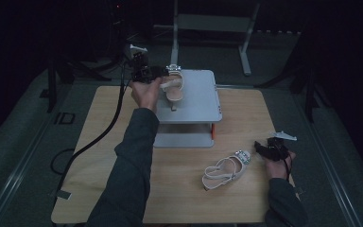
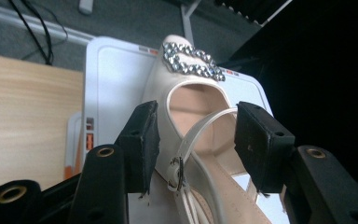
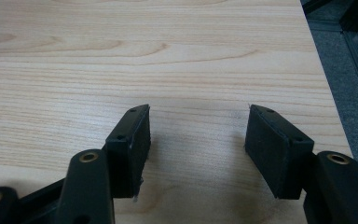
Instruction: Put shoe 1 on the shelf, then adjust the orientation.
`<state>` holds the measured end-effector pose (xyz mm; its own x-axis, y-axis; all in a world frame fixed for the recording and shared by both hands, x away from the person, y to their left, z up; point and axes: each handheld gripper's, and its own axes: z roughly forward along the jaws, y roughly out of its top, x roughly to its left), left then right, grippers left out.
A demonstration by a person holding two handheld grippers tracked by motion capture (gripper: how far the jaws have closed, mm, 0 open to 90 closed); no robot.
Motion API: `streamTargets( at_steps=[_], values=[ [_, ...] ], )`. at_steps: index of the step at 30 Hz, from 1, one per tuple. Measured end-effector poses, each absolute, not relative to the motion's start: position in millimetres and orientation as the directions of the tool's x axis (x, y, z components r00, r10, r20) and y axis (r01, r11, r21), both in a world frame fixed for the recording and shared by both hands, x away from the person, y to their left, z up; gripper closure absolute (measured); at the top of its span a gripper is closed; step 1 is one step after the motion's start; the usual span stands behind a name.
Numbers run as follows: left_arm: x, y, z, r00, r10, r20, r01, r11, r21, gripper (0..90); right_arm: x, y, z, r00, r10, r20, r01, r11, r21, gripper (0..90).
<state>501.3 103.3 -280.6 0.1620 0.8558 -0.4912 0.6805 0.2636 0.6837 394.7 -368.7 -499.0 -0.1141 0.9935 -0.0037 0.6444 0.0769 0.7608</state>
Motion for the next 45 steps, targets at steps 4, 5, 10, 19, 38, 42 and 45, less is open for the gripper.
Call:
streamTargets(
  at_steps=[4,5,10,19,38,42,45],
  values=[
    [501,102,-280,0.194,0.849,-0.491,0.664,0.254,0.703,46.3,395,-369,-499,-0.114,0.993,-0.003,0.644,0.076,0.761,39.8],
    [502,102,-280,0.201,0.846,-0.494,0.662,0.254,0.705,45.8,395,-369,-499,-0.114,0.993,-0.002,0.644,0.076,0.761,39.7],
    [500,105,-272,0.225,0.837,-0.498,0.625,0.268,0.733,44.8,395,-369,-499,-0.115,0.993,-0.004,0.645,0.078,0.76,39.7],
    [490,118,-264,0.26,0.873,-0.412,0.615,0.179,0.768,45.6,395,-369,-499,-0.114,0.993,-0.002,0.646,0.076,0.76,39.7],
    [463,158,-285,0.347,0.879,-0.326,0.572,0.077,0.816,45.4,383,-362,-491,-0.113,0.993,0.026,0.649,0.054,0.759,39.7],
    [458,168,-295,0.343,0.881,-0.325,0.574,0.077,0.815,45.3,369,-354,-481,-0.142,0.989,0.034,0.629,0.064,0.775,39.6],
    [453,173,-303,0.338,0.886,-0.318,0.578,0.072,0.813,45.3,355,-346,-474,-0.17,0.985,0.041,0.62,0.075,0.781,39.4]
  ],
)
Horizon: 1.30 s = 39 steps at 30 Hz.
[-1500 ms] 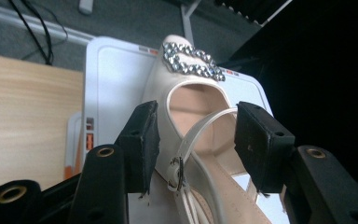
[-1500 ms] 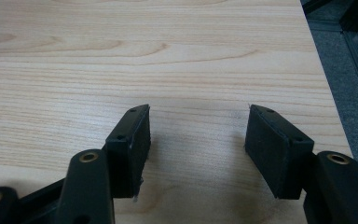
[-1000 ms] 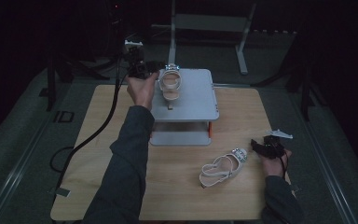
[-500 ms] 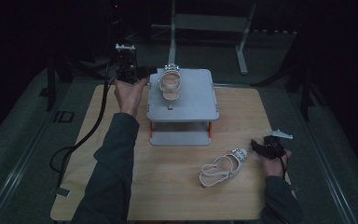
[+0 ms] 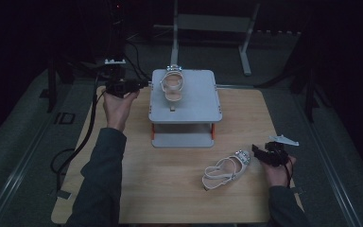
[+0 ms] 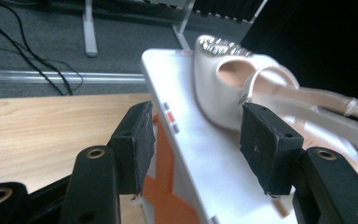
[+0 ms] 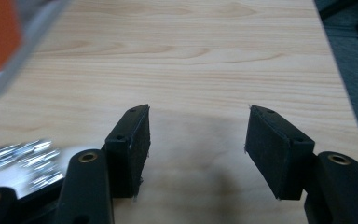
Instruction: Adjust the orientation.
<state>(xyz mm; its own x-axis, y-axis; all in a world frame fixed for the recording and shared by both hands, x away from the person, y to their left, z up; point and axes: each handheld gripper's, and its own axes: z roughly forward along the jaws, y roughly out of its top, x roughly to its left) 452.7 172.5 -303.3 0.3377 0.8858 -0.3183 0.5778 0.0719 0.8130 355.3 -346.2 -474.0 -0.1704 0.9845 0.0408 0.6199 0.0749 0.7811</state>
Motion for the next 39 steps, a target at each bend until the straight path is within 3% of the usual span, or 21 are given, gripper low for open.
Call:
streamTargets(
  at_steps=[14,22,31,39],
  values=[
    [431,194,-333,0.319,0.898,-0.304,0.579,0.07,0.813,45.1,310,-309,-460,-0.319,0.942,0.103,0.59,0.113,0.8,29.5],
    [429,209,-346,0.288,0.9,-0.327,0.593,0.1,0.799,45.1,313,-296,-473,-0.324,0.946,0.019,0.645,0.206,0.736,28.8],
    [427,218,-362,0.262,0.902,-0.344,0.616,0.118,0.779,45.1,332,-304,-476,-0.313,0.949,-0.031,0.641,0.235,0.731,29.3],
    [429,218,-369,0.251,0.903,-0.349,0.626,0.123,0.77,45.3,385,-325,-476,-0.347,0.938,0.001,0.639,0.236,0.732,28.7]
  ],
)
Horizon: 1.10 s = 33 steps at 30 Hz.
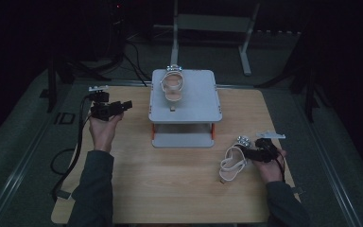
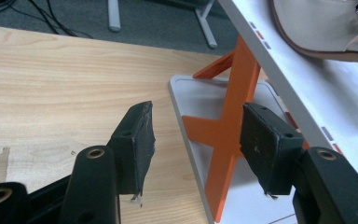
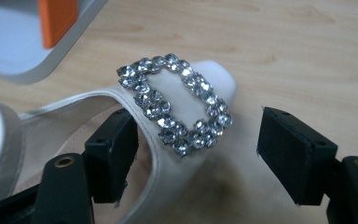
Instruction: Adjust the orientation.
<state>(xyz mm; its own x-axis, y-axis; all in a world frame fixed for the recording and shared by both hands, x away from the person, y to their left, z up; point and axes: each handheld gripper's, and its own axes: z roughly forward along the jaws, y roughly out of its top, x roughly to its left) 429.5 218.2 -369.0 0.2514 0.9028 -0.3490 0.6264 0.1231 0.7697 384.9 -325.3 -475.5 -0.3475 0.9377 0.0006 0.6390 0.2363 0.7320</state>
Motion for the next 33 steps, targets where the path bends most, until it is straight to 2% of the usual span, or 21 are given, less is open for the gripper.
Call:
streamTargets(
  at_steps=[6,12,17,20,23,29,33],
  values=[
    [431,216,-371,0.25,0.901,-0.354,0.631,0.126,0.766,45.3,419,-327,-473,-0.377,0.926,-0.009,0.642,0.268,0.718,29.4],
    [432,215,-372,0.25,0.904,-0.346,0.635,0.116,0.763,45.3,437,-326,-473,-0.39,0.921,-0.002,0.664,0.283,0.692,29.3],
    [430,219,-372,0.245,0.903,-0.352,0.63,0.127,0.766,45.3,421,-327,-459,-0.358,0.933,-0.043,0.663,0.287,0.692,30.7],
    [429,219,-374,0.242,0.903,-0.356,0.631,0.132,0.765,45.3,407,-333,-447,-0.297,0.955,-0.017,0.651,0.215,0.728,31.5],
    [429,217,-376,0.244,0.901,-0.359,0.632,0.133,0.763,45.4,392,-331,-436,-0.272,0.962,0.023,0.627,0.159,0.763,31.6],
    [430,214,-378,0.251,0.898,-0.361,0.636,0.128,0.761,45.3,372,-309,-437,-0.302,0.953,0.006,0.627,0.194,0.755,31.6],
    [429,216,-377,0.248,0.9,-0.358,0.634,0.128,0.763,45.3,370,-302,-444,-0.283,0.959,-0.009,0.654,0.199,0.729,33.0]
  ],
)
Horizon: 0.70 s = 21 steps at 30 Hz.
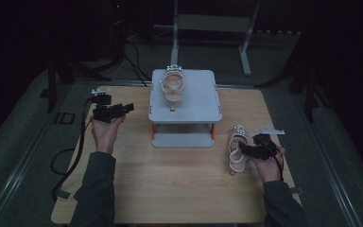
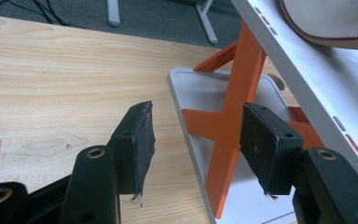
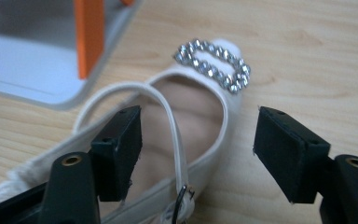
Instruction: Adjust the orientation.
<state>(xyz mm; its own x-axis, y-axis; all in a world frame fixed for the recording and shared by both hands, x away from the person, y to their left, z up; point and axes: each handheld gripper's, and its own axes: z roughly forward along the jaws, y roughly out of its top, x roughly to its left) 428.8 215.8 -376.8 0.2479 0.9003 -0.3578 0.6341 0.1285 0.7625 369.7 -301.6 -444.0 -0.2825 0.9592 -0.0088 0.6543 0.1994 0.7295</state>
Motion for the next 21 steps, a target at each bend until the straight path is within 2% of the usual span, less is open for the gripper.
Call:
streamTargets(
  at_steps=[16,21],
  values=[
    [429,213,-379,0.252,0.899,-0.359,0.637,0.125,0.76,45.3,366,-313,-447,-0.228,0.968,0.106,0.75,0.105,0.653,46.3],
    [429,213,-379,0.252,0.898,-0.36,0.636,0.127,0.762,45.3,367,-315,-452,-0.211,0.967,0.144,0.782,0.079,0.618,54.8]
  ],
)
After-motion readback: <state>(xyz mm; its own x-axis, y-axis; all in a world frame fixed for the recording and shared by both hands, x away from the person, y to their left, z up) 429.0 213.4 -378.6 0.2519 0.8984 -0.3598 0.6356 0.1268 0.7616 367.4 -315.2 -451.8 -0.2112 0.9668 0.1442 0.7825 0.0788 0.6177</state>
